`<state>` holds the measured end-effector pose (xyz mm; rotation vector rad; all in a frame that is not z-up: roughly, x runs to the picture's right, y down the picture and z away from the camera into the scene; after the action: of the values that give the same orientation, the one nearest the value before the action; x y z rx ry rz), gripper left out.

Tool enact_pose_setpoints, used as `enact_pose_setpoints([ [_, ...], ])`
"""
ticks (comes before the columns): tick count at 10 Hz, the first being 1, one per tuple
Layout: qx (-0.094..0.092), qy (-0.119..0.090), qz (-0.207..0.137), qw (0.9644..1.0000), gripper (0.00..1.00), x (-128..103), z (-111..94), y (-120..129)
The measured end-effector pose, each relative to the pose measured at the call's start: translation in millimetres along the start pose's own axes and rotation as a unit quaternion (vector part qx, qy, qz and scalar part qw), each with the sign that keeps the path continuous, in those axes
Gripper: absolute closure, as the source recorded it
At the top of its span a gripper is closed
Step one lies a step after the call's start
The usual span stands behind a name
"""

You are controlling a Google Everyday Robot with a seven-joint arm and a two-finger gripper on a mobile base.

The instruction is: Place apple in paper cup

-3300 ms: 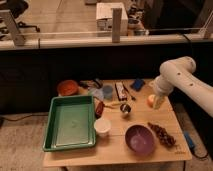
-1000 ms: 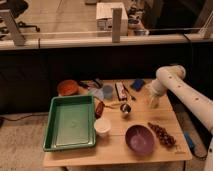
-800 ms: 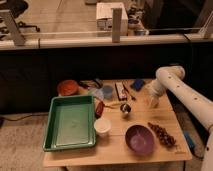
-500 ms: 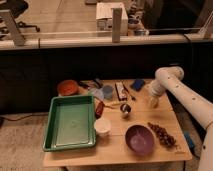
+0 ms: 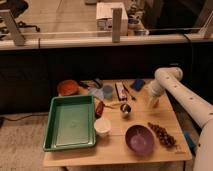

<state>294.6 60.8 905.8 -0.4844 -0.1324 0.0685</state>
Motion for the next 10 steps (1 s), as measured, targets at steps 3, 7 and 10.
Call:
enact_pose_setpoints([
  [3,-0.005,-0.002,-0.001,1.0,0.3,-2,6,-1],
  [7,-0.011,-0.003,0.002,0.9999,0.36,-4,11,-1],
  [10,-0.014,-0.003,0.008,0.9999,0.39,-6,13,-1],
])
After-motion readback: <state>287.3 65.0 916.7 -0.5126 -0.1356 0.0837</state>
